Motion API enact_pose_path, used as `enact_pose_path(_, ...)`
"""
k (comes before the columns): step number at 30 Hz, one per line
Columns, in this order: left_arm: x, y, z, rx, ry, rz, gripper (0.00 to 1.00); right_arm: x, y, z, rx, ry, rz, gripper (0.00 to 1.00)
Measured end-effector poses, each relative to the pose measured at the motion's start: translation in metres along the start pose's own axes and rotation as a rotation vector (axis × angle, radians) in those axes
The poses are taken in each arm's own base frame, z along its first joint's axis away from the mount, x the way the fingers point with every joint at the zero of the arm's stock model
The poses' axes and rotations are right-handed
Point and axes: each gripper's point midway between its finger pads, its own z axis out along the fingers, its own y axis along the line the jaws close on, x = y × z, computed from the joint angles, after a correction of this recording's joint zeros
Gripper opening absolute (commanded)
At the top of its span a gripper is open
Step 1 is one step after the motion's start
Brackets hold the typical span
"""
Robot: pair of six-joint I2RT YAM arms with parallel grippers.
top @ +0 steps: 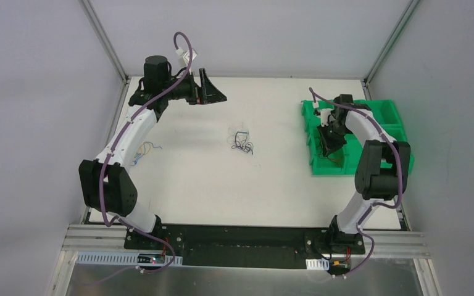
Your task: Untangle the cables
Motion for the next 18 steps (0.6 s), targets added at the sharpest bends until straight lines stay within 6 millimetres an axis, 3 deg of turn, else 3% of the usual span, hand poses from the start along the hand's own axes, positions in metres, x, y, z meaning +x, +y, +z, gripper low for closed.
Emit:
enact_pose_path(9,0.001,0.003,-0.001,-0.008,0.004,-0.012,0.99,-0.022,-0.017,0.033,0.056,-0.065,0.061,0.00)
enact_pose_path(14,0.000,0.005,-0.003,-0.015,0.001,-0.016,0.99,-0.013,-0.018,0.050,0.075,-0.065,0.069,0.00)
enact_pose_path(18,0.001,0.006,-0.003,-0.015,0.003,-0.018,0.99,-0.013,-0.019,0.051,0.082,-0.069,0.078,0.12)
